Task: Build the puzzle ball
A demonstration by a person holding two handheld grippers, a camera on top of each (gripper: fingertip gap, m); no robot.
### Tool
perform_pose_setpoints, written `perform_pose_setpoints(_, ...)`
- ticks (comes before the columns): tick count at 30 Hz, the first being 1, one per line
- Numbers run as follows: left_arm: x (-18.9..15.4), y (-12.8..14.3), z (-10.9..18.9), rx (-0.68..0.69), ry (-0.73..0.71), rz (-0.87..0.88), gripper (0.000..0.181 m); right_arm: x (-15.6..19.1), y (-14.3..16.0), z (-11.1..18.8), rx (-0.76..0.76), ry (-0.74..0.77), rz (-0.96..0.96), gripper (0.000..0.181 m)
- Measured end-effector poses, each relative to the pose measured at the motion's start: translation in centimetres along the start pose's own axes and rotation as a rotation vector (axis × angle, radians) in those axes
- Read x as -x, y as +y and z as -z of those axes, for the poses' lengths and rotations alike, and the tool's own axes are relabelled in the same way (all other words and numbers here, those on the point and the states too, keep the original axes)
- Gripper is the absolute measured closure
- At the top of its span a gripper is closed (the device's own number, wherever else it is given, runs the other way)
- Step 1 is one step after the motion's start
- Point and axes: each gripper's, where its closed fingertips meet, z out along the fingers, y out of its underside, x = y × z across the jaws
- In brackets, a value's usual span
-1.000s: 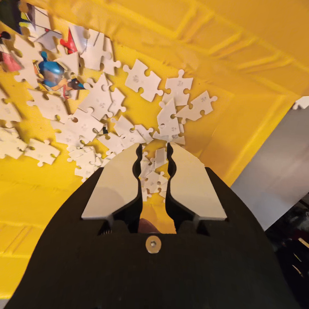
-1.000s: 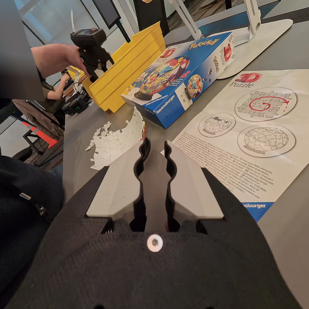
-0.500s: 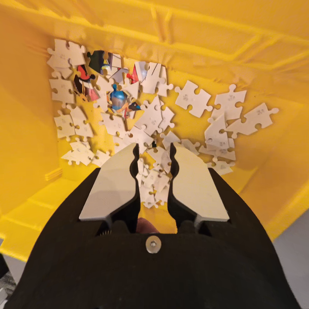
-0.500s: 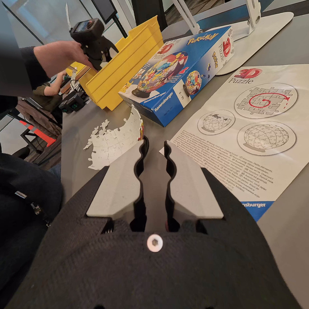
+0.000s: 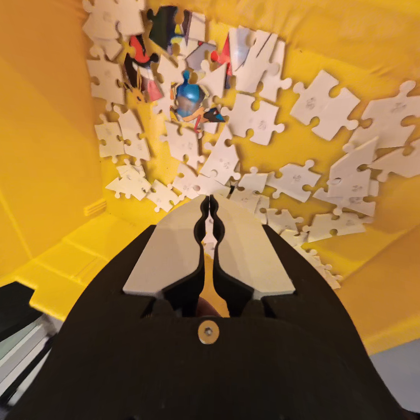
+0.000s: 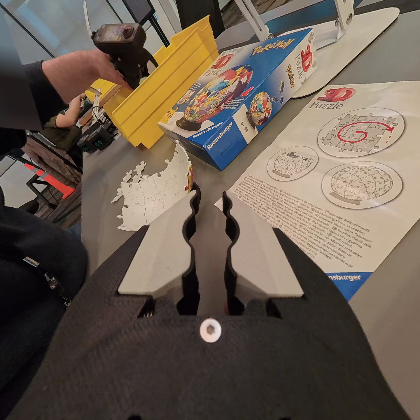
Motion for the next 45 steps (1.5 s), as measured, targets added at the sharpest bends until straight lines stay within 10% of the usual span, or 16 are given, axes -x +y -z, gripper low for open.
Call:
perform_pose_setpoints(12, 3.3, -1.7, -1.1, -0.036, -0.021, 0.078, 0.161, 0.0, -0.1, 0.1, -0.006, -0.003, 0.000, 0.162)
perform_pose_setpoints(24, -1.8, -1.3, -0.5, -0.039, 0.168, 0.008, 0.137, 0.1, -0.2, 0.2, -0.013, -0.007, 0.001, 0.162)
perform_pose_setpoints(32, 0.1, -1.7, -1.1, -0.037, 0.083, -0.041, 0.181, 0.2, -0.2, 0.2, -0.019, -0.011, 0.004, 0.162)
perform_pose_setpoints(45, 0.9, -1.3, -1.3, -0.003, 0.108, -0.021, 0.155, 0.3, -0.4, 0.3, -0.028, -0.018, 0.003, 0.162)
